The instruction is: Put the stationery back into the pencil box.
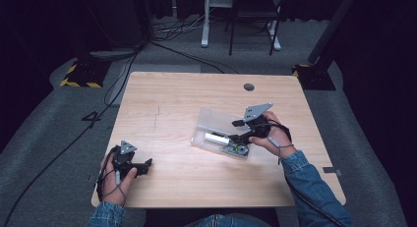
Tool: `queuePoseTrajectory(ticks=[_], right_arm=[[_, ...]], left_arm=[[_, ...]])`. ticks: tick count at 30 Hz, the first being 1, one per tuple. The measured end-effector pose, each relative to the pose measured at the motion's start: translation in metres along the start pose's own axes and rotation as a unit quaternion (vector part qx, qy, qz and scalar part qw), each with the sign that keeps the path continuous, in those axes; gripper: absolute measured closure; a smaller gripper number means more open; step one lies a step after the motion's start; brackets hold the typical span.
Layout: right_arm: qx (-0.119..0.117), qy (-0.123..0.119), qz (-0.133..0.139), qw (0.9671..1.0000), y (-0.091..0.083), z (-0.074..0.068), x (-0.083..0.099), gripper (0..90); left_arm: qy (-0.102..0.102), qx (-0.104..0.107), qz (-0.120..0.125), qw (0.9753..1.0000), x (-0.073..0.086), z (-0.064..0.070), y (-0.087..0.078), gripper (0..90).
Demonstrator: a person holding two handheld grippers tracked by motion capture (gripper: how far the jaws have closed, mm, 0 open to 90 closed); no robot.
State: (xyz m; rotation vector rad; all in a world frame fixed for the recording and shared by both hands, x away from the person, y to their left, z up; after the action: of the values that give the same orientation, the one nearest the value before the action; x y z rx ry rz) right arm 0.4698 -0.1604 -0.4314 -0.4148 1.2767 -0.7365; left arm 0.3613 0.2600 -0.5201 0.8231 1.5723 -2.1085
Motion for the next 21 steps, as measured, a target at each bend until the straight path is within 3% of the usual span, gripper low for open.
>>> queuePoseTrajectory(ticks=[7, 21], right_arm=[[0.027, 0.027, 0.011, 0.9992, -0.026, -0.005, 0.007, 36.4], [0.075, 0.064, 0.000, 0.9952, -0.071, -0.022, 0.035, 30.4]], left_arm=[[0.000, 0.000, 0.000, 1.0000, 0.000, 0.000, 0.000, 8.8], [0.002, 0.002, -0.007, 1.0000, -0.003, 0.001, 0.004, 5.0]])
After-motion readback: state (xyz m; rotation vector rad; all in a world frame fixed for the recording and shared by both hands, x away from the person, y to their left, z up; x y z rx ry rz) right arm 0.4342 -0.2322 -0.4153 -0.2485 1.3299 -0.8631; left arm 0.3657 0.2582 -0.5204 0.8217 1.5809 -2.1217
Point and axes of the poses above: each handheld gripper's, and its own axes: y roughly forward along the jaws, x roughly out of its underside, z roughly to its right, the point moved 2 cm from there along y, roughly forward along the jaws, and after that the axes turned 15 degrees about -y, right-handed, at the moved point
